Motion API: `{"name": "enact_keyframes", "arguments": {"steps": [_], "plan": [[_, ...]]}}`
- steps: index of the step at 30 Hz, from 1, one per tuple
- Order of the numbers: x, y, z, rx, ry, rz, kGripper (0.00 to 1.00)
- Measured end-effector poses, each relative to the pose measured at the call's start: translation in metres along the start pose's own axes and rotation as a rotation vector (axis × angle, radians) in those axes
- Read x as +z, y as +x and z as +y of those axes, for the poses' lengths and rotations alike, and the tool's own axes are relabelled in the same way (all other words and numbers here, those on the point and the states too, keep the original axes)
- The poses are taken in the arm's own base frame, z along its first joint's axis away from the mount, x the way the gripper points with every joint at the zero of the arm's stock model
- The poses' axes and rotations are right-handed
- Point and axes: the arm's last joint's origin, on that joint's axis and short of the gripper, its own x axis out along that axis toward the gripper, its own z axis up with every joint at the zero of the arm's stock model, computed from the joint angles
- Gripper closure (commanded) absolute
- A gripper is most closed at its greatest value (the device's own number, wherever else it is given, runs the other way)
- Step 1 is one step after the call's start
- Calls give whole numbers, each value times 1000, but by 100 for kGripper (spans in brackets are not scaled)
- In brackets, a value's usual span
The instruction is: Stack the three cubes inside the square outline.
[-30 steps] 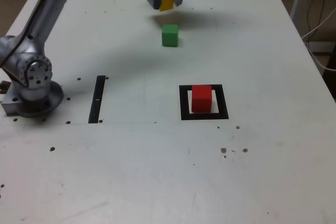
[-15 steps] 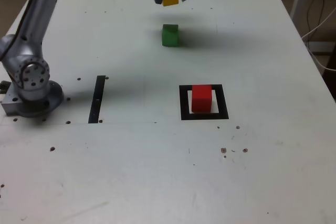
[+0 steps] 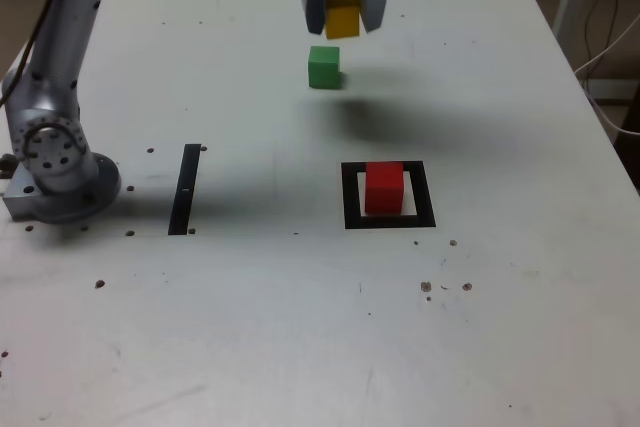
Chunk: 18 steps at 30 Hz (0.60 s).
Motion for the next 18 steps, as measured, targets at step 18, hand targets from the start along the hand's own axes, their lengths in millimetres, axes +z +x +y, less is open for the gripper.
{"name": "enact_keyframes", "arguments": {"steps": [18], "plan": [[8, 4, -112, 11, 138, -7, 72]]}}
